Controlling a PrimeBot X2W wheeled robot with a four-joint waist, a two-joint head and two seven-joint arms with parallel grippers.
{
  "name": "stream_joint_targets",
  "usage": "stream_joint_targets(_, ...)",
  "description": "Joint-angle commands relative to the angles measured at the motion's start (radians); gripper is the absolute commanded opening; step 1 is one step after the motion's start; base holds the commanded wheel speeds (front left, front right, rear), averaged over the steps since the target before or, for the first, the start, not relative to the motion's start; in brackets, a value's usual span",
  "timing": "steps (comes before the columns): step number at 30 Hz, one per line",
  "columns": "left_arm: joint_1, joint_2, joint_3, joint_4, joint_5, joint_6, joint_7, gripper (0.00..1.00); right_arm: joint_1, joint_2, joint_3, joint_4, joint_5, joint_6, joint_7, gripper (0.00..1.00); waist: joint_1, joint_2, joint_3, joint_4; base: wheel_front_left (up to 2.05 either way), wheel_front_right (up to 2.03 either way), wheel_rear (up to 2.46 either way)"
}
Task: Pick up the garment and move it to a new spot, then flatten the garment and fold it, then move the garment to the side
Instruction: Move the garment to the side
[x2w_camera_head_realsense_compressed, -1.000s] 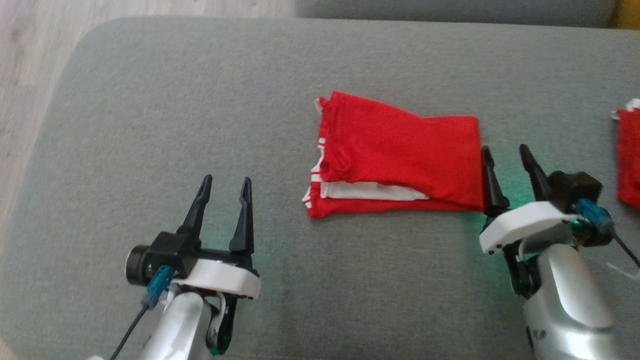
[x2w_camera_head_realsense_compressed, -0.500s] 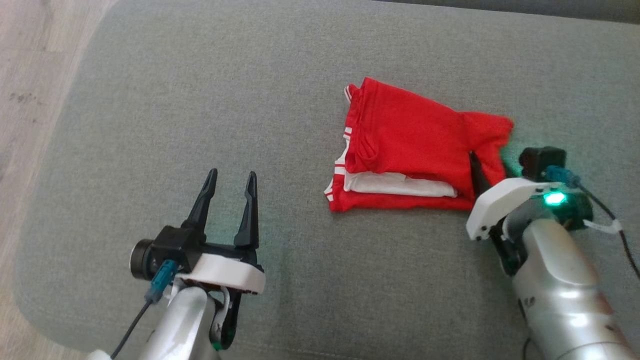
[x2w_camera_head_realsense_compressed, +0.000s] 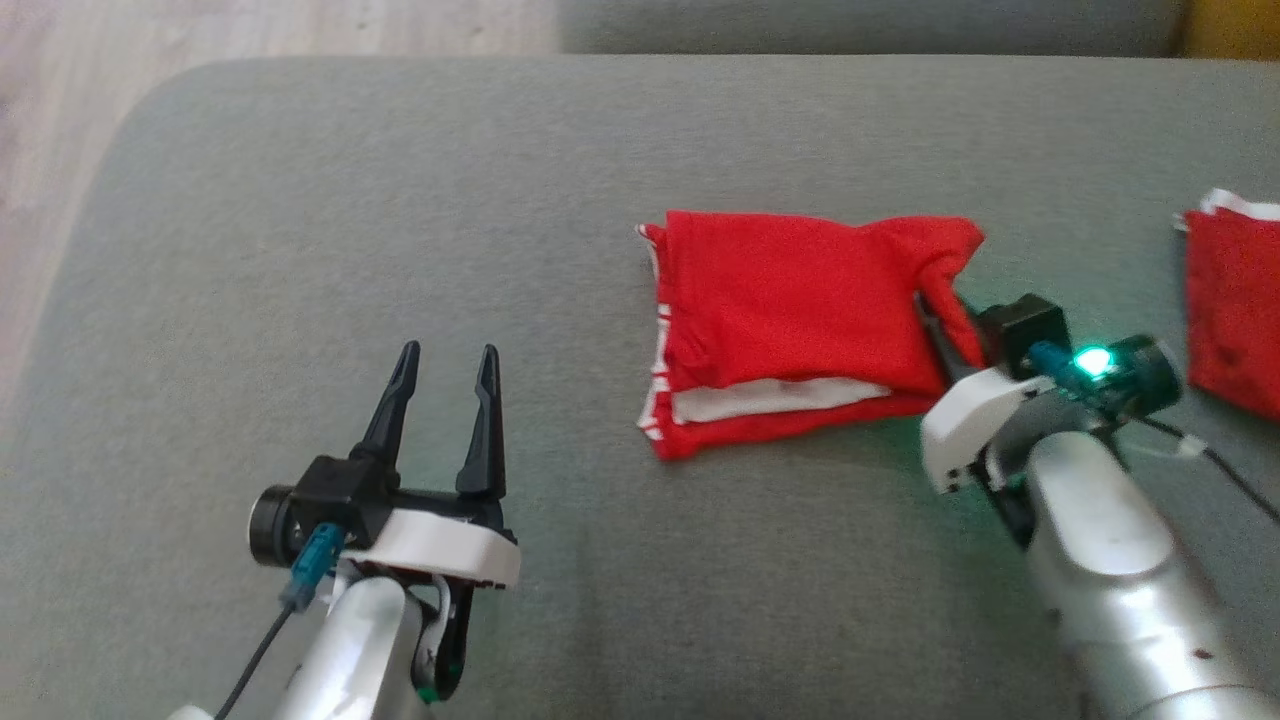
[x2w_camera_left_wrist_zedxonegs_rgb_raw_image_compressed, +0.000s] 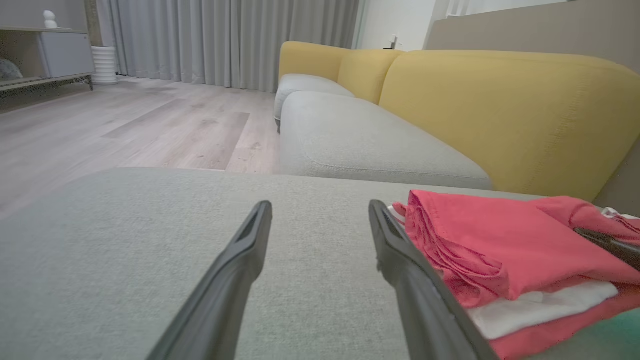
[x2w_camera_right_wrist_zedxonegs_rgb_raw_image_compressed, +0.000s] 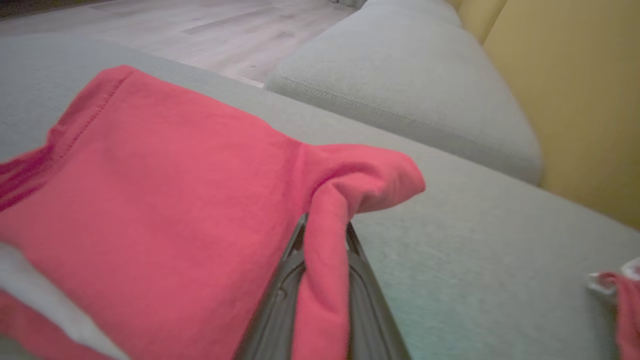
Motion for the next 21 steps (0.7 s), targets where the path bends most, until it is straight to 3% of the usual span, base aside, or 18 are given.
stream_joint_targets(1, -0.015, 0.007, 0.036, -0.029, 0.004, 0.006, -0.010, 1.00, -0.008, -0.038, 0.028, -0.056, -0.014, 0.007, 0.005, 0.00, 0.0000, 0.0000, -0.013, -0.049, 0.00, 0.00, 0.00)
stream_joint_targets(9, -0.038, 0.007, 0.042, -0.033, 0.018, 0.001, -0.010, 1.00, -0.052, -0.293, 0.047, -0.154, -0.017, 0.007, 0.110, 0.00, 0.0000, 0.0000, 0.031, -0.115, 0.00, 0.00, 0.00)
stream_joint_targets(14, -0.055, 0.007, 0.045, -0.036, 0.021, -0.004, -0.010, 1.00, -0.080, -0.454, -0.006, -0.181, -0.009, 0.007, 0.177, 0.00, 0.0000, 0.0000, 0.081, -0.123, 0.00, 0.00, 0.00)
stream_joint_targets(18, -0.068, 0.007, 0.047, -0.035, 0.019, -0.009, -0.010, 1.00, -0.096, -0.541, -0.071, -0.175, -0.019, 0.007, 0.216, 0.00, 0.0000, 0.0000, 0.113, -0.117, 0.00, 0.00, 0.00)
stream_joint_targets(21, -0.074, 0.007, 0.046, -0.035, 0.016, -0.010, -0.010, 1.00, -0.093, -0.566, -0.098, -0.171, -0.032, 0.007, 0.238, 0.00, 0.0000, 0.0000, 0.126, -0.114, 0.00, 0.00, 0.00)
